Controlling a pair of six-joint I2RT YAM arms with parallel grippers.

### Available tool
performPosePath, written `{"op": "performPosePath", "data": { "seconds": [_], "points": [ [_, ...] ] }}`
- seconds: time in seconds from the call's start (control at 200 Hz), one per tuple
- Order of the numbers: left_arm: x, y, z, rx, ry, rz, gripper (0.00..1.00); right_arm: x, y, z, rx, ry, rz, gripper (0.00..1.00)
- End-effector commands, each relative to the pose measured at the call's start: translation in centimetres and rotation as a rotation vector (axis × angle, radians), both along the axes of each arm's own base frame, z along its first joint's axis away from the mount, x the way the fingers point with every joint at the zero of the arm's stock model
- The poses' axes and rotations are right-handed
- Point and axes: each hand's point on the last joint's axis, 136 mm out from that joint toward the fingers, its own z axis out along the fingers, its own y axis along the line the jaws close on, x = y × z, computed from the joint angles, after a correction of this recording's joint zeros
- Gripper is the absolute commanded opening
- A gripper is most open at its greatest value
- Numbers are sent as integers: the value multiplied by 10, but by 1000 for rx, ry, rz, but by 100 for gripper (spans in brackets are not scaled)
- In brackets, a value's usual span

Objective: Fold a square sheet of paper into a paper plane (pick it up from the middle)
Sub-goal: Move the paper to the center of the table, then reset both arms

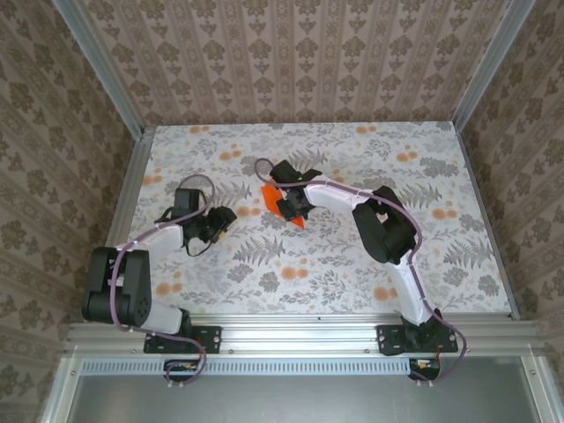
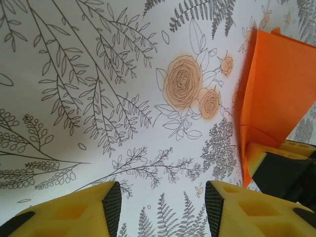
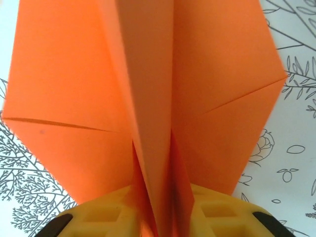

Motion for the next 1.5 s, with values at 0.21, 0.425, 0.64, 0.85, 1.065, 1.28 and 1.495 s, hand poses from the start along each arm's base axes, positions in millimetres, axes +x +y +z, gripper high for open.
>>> {"op": "performPosePath", "data": {
  "seconds": [0.21, 0.425, 0.64, 0.85, 1.065, 1.28, 1.495],
  "points": [
    [-4, 5, -4, 29, 1, -6, 51, 3, -10, -14, -112, -17, -36, 4],
    [-5, 6, -5, 35, 4, -4, 52, 12, -17, -16, -150, -56, -115, 0],
    [-5, 8, -4, 51, 0, -6, 53, 8, -14, -16, -146, -28, -94, 13],
    [-2, 14, 5, 99, -18, -8, 54, 16, -9, 51, -61, -122, -117, 36],
    [4, 27, 27, 181, -66, -4, 55, 12, -28, 140, 46, -288, -194, 57],
    [14, 51, 63, 289, -150, 30, 57, -5, -88, 220, 139, -518, -318, 78],
    [25, 88, 104, 493, -304, 73, 79, -21, -187, 256, 139, -731, -503, 100]
  ]
}}
